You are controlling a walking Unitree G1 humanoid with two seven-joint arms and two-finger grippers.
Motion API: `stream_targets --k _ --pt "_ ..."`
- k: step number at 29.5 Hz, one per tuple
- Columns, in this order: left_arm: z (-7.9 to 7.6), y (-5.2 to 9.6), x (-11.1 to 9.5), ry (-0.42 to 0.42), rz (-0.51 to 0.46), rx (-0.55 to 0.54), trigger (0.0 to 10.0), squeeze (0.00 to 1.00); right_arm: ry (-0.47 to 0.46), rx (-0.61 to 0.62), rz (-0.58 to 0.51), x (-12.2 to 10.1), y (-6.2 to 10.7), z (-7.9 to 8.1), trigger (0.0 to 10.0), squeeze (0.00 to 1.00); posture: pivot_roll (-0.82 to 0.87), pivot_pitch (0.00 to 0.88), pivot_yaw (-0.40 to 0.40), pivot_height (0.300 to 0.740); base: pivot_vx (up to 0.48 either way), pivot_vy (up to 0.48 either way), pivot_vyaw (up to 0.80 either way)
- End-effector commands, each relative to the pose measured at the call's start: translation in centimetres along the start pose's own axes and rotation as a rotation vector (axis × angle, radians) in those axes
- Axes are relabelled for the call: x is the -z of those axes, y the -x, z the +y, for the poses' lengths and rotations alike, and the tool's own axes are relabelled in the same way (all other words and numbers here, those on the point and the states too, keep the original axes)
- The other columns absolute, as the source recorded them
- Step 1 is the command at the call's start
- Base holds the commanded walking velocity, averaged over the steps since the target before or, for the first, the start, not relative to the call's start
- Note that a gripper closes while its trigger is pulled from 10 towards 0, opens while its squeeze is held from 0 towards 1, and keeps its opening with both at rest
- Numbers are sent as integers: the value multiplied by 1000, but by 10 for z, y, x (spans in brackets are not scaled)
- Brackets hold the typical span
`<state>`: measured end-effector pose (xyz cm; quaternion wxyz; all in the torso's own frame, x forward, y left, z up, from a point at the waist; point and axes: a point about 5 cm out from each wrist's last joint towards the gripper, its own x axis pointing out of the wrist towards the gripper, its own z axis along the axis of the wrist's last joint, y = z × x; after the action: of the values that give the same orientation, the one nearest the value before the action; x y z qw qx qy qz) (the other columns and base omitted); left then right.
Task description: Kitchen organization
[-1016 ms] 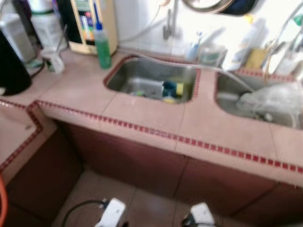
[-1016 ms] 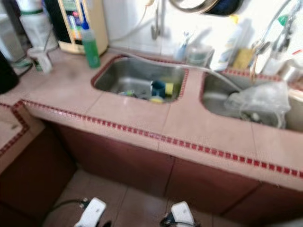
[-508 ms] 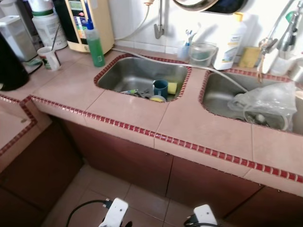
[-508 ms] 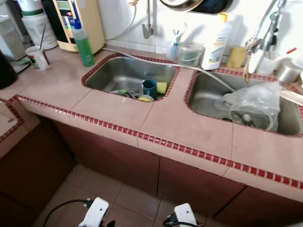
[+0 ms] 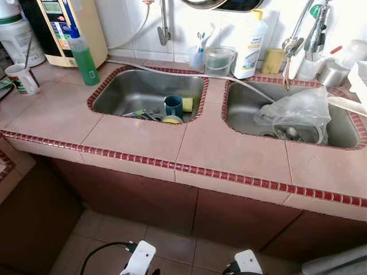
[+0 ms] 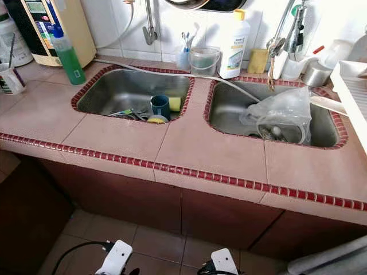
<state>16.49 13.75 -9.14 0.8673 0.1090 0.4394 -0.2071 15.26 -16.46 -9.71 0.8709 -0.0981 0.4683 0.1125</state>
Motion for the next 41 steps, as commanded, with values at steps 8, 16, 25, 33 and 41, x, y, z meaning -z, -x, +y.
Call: stream_targets --k 8,16,25,33,41 --pt "2 1 6 2 26 -11 10000 0 -6 -1 19 4 0 1 10000 0 -102 29 33 740 0 -234 -691" --pt "5 1 2 9 18 -26 10000 0 -24 8 14 4 1 0 10000 0 -103 39 33 740 0 0 -374" --pt "6 0 0 18 14 -32 10000 0 -25 7 12 4 1 0 10000 0 -100 43 32 740 0 0 0" --pt "12 2 0 14 11 -39 10000 0 -29 2 8 2 0 0 10000 0 -94 47 31 740 0 0 0" --pt "13 2 -1 24 -1 -37 10000 0 -29 -1 6 1 0 -1 10000 0 -86 51 28 740 0 0 0"
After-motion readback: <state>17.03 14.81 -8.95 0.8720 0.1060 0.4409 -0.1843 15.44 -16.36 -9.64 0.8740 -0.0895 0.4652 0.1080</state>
